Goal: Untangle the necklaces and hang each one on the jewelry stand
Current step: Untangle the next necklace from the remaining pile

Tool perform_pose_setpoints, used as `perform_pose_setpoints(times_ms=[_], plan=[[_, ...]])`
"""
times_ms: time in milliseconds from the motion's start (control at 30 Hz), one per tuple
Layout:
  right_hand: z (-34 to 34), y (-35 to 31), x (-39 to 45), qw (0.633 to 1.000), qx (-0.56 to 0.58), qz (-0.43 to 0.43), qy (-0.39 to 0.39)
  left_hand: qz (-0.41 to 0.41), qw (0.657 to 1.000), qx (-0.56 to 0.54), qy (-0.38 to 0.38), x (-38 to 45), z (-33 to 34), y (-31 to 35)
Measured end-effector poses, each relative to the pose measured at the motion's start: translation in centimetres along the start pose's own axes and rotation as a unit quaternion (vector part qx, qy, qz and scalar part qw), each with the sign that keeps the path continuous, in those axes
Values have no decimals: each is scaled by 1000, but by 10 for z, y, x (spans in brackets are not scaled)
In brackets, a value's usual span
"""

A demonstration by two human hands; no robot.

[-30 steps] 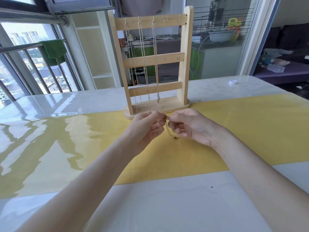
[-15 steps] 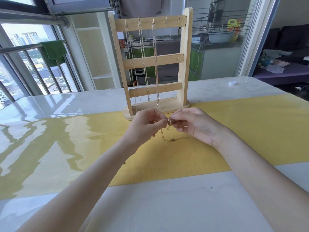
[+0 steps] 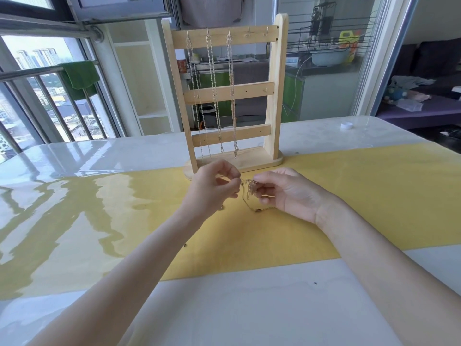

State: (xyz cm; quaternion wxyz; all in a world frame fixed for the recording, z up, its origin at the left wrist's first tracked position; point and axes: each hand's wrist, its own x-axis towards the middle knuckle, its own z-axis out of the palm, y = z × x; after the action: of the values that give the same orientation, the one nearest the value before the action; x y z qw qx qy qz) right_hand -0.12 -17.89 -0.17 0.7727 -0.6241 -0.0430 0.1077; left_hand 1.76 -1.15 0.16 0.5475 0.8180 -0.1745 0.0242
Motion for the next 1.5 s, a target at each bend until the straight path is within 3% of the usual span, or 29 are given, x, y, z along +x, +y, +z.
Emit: perform_pose_setpoints(times_ms=[133, 233, 333, 533, 667, 967, 1200, 1500], plan=[[-4, 0, 1, 999, 17, -3, 41, -1, 999, -48, 4, -1, -2, 7], [-3, 1, 3, 999, -27, -9, 45, 42, 998, 14, -48, -4, 3, 11], [-2, 1, 3, 998, -38, -21, 37, 68, 996, 47, -27, -2, 5, 7], [0, -2, 5, 996, -12, -64, 65, -2, 998, -53, -44, 1, -5, 10], [1, -2, 2, 999, -52, -13, -8, -16, 996, -49, -66, 1, -8, 12], [-1, -8, -2, 996, -88, -23, 17, -59, 992, -80, -77, 2, -10, 12], [-4, -11, -4, 995, -103, 15, -6, -121, 967, -204, -88, 3, -14, 15], [-3, -14, -7, 996, -83, -12, -7, -102, 974, -193, -55, 3, -12, 16]])
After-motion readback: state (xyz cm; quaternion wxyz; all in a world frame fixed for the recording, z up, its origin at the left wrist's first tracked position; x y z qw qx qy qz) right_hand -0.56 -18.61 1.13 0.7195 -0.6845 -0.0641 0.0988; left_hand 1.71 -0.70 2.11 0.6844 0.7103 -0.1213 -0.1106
